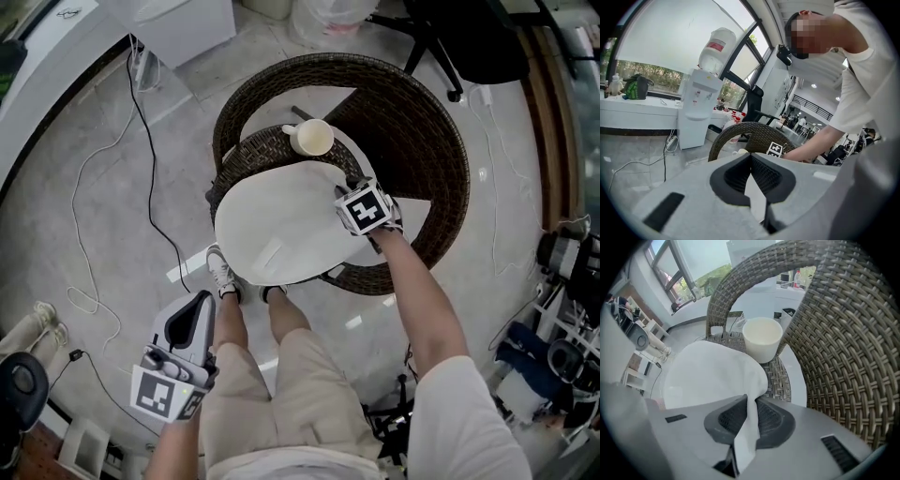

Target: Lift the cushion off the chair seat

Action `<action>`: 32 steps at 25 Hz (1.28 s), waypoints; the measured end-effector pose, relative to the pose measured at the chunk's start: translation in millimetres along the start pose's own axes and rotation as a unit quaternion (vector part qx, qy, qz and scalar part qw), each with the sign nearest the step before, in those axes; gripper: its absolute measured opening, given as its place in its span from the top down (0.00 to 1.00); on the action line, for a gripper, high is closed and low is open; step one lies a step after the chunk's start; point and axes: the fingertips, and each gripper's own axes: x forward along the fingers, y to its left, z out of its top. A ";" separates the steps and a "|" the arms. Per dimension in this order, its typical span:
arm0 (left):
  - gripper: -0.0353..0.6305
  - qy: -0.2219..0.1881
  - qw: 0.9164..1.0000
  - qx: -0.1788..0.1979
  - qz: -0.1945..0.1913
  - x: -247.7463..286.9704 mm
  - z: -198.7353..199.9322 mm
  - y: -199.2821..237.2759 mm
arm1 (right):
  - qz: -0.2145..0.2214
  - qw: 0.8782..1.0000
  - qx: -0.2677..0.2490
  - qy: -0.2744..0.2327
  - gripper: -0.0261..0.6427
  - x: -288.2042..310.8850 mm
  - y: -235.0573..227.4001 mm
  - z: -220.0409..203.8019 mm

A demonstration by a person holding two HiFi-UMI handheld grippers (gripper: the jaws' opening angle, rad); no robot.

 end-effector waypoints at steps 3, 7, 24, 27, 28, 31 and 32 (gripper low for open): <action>0.92 -0.016 1.000 0.002 -0.004 -5.6 10.9 -4.2 | -0.005 1.000 -0.007 -0.013 0.89 -23.9 5.4 3.2; 0.92 -0.031 0.999 0.009 -0.009 -18.5 29.1 -13.9 | -0.009 1.000 0.010 -0.028 0.90 -59.3 17.0 1.3; 0.92 -0.055 0.996 0.039 -0.052 -39.6 63.2 -56.2 | -0.020 0.994 -0.001 -0.104 0.90 -163.6 82.5 -1.2; 0.92 -0.066 0.995 0.046 -0.062 -38.0 80.2 -64.7 | -0.027 0.993 0.003 -0.114 0.90 -183.8 90.0 4.8; 0.92 -0.069 0.994 0.049 -0.064 -38.7 86.8 -66.5 | -0.029 0.992 0.002 -0.120 0.90 -189.6 93.1 7.3; 0.92 -0.080 0.993 0.061 -0.066 -45.0 107.4 -70.4 | -0.033 0.991 0.005 -0.129 0.90 -206.8 102.5 11.6; 0.92 -0.082 0.992 0.065 -0.066 -47.9 113.9 -70.9 | -0.035 0.991 0.010 -0.132 0.90 -212.6 104.0 13.9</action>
